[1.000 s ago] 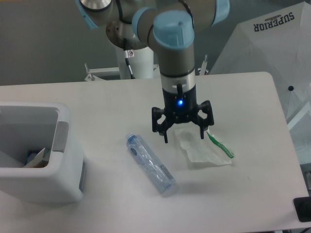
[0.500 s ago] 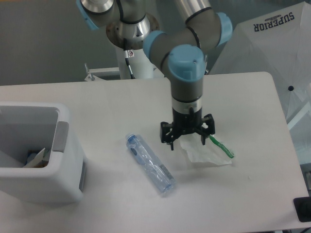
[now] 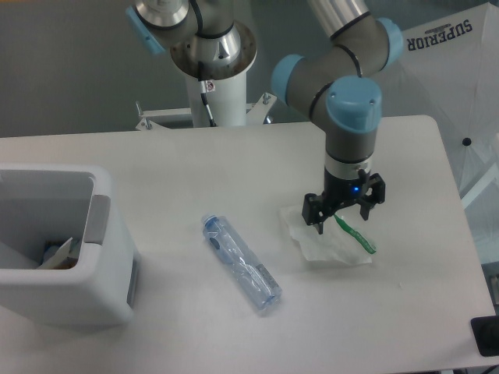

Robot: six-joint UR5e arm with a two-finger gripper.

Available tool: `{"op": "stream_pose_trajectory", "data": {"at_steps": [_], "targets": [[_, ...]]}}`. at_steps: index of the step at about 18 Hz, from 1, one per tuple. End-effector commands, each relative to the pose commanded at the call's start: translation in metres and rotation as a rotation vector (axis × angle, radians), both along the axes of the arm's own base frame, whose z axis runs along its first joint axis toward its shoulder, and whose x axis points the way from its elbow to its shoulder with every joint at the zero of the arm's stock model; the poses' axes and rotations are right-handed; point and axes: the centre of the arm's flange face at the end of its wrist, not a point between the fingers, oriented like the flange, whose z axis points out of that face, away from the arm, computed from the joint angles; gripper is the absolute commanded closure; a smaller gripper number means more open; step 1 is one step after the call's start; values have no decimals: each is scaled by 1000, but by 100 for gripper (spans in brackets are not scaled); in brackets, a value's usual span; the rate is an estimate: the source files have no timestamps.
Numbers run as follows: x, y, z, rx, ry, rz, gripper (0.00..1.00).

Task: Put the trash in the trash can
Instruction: 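Lower the gripper and close it on the tissue's green strip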

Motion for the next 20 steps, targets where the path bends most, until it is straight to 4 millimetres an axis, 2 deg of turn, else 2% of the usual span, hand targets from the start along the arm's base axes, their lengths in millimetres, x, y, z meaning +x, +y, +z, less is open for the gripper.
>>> {"op": "stream_pose_trajectory", "data": {"at_steps": [3, 6, 8, 20], "targets": [[0, -2, -19, -17, -27, 2, 0], [-11, -8, -22, -9, -20, 21, 0], [-10, -9, -37, -20, -40, 20, 0], [-3, -11, -61, -35, -63, 18, 2]]}}
